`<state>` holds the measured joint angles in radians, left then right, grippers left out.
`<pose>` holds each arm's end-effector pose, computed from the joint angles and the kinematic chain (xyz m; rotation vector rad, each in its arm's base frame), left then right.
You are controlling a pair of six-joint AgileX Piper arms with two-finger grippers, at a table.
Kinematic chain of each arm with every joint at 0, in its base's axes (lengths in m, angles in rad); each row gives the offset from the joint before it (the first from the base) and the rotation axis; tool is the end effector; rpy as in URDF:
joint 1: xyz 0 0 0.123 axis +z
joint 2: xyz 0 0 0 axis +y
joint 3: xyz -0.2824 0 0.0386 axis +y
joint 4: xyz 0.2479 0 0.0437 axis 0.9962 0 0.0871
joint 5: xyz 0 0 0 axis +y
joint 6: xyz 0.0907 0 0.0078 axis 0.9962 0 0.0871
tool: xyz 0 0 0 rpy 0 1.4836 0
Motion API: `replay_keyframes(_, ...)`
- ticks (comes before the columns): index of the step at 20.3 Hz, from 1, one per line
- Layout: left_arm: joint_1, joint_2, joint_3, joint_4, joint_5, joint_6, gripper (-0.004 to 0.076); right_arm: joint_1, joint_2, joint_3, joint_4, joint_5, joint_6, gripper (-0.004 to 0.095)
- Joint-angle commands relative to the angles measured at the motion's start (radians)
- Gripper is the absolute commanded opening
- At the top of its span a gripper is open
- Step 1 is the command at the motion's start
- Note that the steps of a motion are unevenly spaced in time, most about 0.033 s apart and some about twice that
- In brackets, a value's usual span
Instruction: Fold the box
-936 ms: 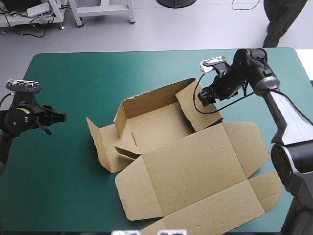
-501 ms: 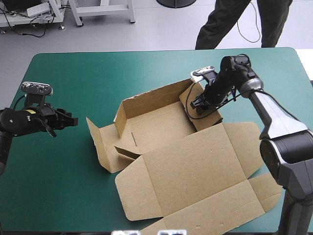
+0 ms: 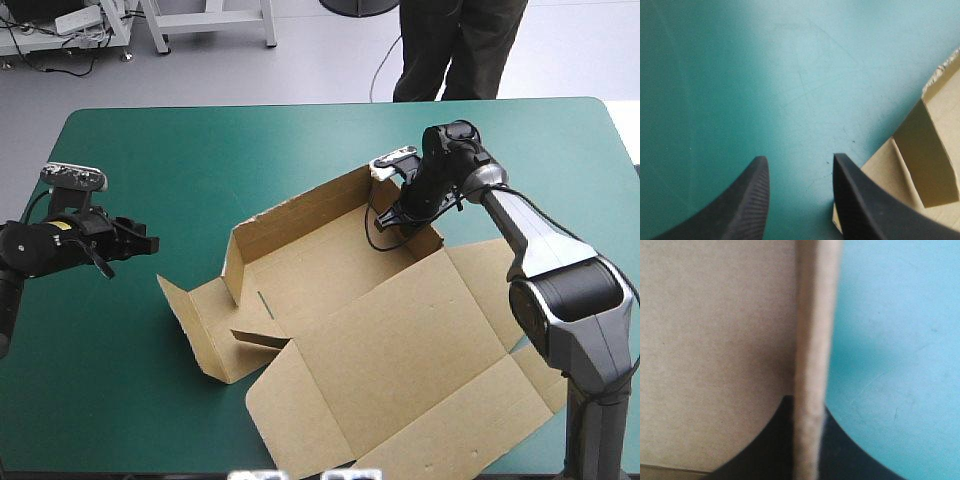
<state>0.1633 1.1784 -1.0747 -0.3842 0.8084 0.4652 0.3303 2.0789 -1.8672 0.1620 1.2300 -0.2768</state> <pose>0.2413 0.0147 0.3544 0.1669 2.3195 -0.1456 0.4138 0.1565 0.2538 -0.8203 2.8029 0.2404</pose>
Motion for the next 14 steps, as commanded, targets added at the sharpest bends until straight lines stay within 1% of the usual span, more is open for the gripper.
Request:
replay_keyframes(1,0.003,-0.045,-0.028,-0.015,-0.081,-0.013,0.0304,-0.07,-0.084,-0.112,0.153,0.02,-0.004,-0.0025)
replay_keyframes(3,0.003,-0.06,-0.028,0.026,-0.117,-0.05,0.0304,-0.119,-0.124,-0.175,0.176,0.02,-0.003,-0.0025)
replay_keyframes(6,0.003,-0.085,-0.03,0.091,-0.137,-0.1,0.0304,-0.206,-0.219,-0.196,0.225,0.02,-0.016,-0.0025)
replay_keyframes(8,0.004,-0.101,-0.032,0.167,-0.179,-0.17,0.0304,-0.304,-0.31,-0.185,0.304,0.022,-0.045,-0.0025)
replay_keyframes(10,0.004,-0.114,-0.032,0.243,-0.2,-0.247,0.0304,-0.371,-0.388,-0.145,0.387,0.022,-0.092,-0.0025)
replay_keyframes(12,0.004,-0.111,-0.032,0.221,-0.198,-0.262,0.0304,-0.424,-0.451,-0.091,0.484,0.022,-0.146,-0.0025)
replay_keyframes(14,0.004,-0.1,-0.032,0.147,-0.2,-0.24,0.0304,-0.437,-0.486,-0.066,0.513,0.02,-0.171,-0.0025)
